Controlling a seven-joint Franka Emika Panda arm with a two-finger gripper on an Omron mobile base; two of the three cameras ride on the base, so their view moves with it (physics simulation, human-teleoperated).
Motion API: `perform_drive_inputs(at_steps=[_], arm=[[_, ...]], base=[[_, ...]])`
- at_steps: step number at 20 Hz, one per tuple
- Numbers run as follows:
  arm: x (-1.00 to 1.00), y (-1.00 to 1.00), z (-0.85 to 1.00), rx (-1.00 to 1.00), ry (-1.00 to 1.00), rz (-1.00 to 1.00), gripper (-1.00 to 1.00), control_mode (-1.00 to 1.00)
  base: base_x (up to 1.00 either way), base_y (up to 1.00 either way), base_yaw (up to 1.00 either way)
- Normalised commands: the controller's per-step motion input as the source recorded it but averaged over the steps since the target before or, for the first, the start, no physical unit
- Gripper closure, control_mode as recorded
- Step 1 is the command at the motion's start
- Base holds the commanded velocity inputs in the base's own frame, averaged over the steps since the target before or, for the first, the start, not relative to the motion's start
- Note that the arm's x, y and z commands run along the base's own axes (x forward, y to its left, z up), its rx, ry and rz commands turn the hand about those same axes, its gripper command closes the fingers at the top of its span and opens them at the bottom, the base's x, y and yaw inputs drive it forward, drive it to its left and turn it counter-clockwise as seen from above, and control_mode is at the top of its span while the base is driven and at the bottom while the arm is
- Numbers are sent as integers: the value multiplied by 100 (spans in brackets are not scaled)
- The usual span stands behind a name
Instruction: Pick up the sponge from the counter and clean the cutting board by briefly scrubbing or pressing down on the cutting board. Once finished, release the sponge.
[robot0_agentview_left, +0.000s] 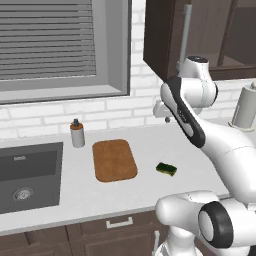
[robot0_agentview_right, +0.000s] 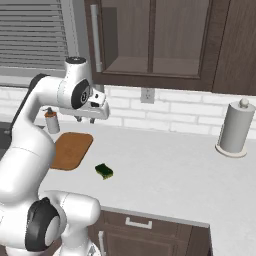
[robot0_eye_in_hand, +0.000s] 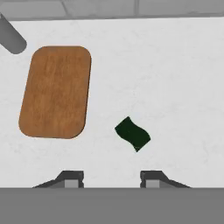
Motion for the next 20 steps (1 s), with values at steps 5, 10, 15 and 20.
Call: perform_drive_inputs(at_steps=[5, 10, 15, 20], arm=[[-55, 0, 0, 0, 0, 1, -100, -100], [-96, 9, -10, 4, 0, 0, -100, -100], [-44, 1, -57, -3, 7, 2, -100, -100], [-1, 0, -59, -18, 5, 15, -100, -100]], base=[[0, 0, 0], [0, 0, 0], [0, 0, 0], [0, 0, 0]])
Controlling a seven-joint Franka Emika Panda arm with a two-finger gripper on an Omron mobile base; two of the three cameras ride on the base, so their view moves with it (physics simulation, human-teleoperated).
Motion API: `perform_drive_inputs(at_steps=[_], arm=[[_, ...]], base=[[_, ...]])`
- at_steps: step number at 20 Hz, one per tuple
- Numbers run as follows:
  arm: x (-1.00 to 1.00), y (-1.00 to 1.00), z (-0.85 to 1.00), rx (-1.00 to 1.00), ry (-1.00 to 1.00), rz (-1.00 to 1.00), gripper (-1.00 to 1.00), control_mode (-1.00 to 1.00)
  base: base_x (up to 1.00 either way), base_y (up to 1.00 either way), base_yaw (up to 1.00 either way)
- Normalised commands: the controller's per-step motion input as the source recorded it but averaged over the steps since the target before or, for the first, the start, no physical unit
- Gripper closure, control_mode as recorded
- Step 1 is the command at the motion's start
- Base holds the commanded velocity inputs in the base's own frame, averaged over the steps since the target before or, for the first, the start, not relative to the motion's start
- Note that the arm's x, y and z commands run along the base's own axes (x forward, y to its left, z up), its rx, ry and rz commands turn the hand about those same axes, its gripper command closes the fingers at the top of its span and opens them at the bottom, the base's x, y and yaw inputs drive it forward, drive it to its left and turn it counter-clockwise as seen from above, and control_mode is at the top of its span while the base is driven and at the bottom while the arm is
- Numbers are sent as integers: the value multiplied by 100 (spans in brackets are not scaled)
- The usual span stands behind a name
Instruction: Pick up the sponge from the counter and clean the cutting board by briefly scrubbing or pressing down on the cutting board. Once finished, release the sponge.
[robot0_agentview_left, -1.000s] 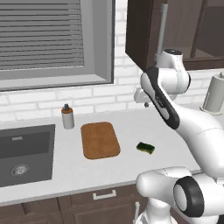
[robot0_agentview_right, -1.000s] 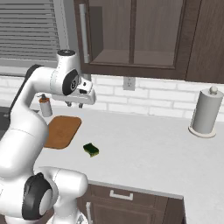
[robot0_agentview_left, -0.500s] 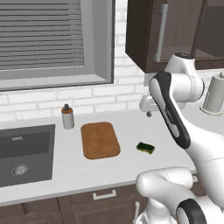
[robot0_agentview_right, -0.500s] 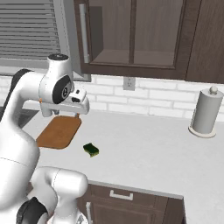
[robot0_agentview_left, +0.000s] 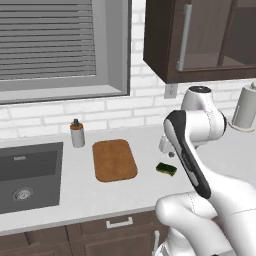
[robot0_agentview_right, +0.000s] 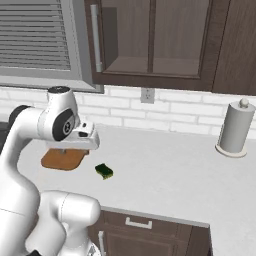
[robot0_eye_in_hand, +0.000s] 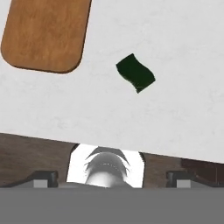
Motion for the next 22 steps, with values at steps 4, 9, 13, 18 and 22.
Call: perform_drive_inputs(at_steps=[4, 9, 13, 18, 22], arm=[[10, -18, -42, -9, 0, 24, -100, -100], [50, -22, -45, 0, 2, 22, -100, -100], [38, -12, -19, 0, 2, 15, -100, -100], [52, 0, -29, 0, 5, 11, -100, -100], [43, 0, -32, 0, 0, 9, -100, -100]], base=[[0, 0, 0], [0, 0, 0], [0, 0, 0], [0, 0, 0], [0, 0, 0]])
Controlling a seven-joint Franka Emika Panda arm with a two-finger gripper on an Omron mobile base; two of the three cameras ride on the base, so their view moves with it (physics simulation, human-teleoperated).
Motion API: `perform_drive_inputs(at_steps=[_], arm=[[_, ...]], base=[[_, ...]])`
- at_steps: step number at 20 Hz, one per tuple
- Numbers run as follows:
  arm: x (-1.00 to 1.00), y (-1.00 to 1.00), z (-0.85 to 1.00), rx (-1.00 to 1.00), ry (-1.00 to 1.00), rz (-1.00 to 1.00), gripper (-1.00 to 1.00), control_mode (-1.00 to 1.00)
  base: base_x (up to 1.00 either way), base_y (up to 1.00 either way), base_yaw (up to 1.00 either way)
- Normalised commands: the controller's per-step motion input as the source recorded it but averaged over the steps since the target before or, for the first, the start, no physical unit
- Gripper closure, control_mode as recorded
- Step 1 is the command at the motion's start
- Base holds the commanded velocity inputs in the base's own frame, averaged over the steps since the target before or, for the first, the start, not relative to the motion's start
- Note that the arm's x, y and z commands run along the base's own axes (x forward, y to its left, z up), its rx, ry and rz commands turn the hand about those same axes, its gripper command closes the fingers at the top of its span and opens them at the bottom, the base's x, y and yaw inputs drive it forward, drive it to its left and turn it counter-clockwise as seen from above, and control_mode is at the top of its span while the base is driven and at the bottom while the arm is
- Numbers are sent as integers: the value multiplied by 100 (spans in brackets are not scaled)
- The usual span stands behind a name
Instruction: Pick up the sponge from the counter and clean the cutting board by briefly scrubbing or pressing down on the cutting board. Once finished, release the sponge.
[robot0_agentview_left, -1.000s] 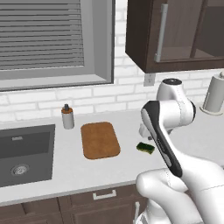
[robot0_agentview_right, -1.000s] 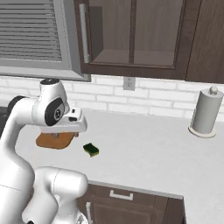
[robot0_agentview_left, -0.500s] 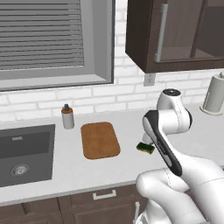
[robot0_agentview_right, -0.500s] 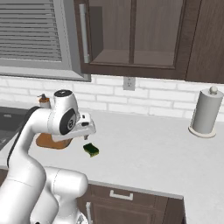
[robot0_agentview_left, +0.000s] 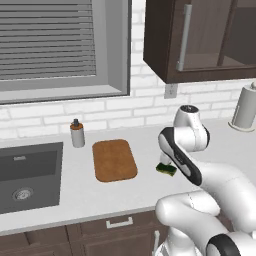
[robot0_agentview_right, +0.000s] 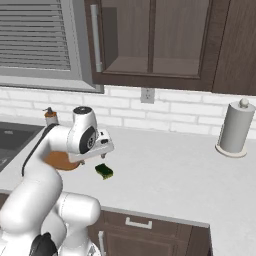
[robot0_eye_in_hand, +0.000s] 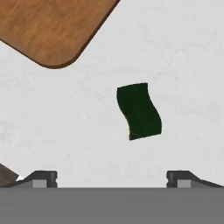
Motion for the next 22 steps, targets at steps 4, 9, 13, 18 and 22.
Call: perform_drive_inputs(at_steps=[4, 9, 13, 18, 22], arm=[[35, -2, -25, 0, 0, 8, -100, -100], [18, -8, -19, 0, 4, 9, -100, -100], [4, -8, -23, 0, 6, 10, -100, -100], [12, -4, -28, 0, 4, 7, -100, -100], [11, -8, -33, 0, 0, 8, -100, -100]], base=[[0, 0, 0], [0, 0, 0], [0, 0, 0], [0, 0, 0], [0, 0, 0]])
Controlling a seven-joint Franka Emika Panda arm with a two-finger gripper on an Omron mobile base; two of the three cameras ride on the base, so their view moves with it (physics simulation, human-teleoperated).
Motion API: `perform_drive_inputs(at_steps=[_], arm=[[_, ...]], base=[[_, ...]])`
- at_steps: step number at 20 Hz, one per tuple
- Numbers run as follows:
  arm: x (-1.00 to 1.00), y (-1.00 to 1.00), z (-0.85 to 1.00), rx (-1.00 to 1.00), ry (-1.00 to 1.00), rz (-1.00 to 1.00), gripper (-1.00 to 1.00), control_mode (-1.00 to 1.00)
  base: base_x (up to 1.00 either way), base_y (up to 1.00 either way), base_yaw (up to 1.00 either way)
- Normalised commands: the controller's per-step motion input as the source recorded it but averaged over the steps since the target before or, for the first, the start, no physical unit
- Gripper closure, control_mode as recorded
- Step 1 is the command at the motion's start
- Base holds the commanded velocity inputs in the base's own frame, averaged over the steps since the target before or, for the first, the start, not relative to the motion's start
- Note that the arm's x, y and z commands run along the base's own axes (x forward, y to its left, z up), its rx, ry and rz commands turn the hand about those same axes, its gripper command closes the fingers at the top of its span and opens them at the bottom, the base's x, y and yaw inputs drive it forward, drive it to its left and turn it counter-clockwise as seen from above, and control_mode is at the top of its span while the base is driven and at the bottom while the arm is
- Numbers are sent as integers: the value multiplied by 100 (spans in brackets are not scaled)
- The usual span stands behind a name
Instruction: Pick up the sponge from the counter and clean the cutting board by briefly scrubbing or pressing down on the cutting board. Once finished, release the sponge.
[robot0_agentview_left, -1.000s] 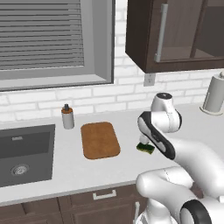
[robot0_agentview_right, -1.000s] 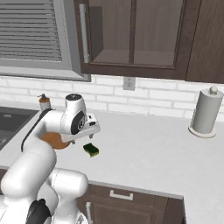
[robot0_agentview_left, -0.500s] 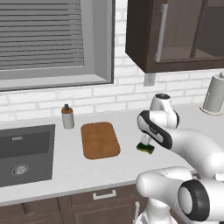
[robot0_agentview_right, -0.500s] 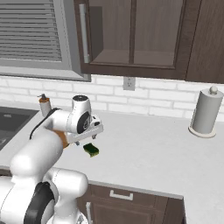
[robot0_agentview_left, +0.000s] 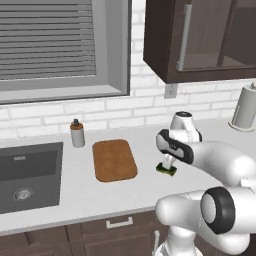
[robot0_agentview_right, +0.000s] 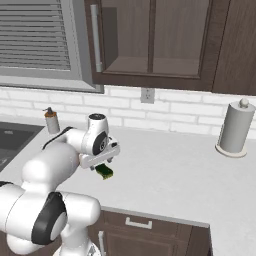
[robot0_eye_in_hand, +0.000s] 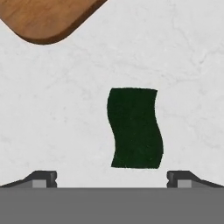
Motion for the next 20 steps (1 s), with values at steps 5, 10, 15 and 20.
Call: perform_drive_inputs(at_steps=[5, 10, 15, 20], arm=[[4, -5, -25, 0, 0, 3, -100, -100], [14, -1, -21, 0, 0, 0, -100, -100], [7, -2, -22, 0, 0, 0, -100, -100], [18, -7, -15, 0, 0, 0, -100, -100]], base=[[0, 0, 0], [0, 0, 0], [0, 0, 0], [0, 0, 0]])
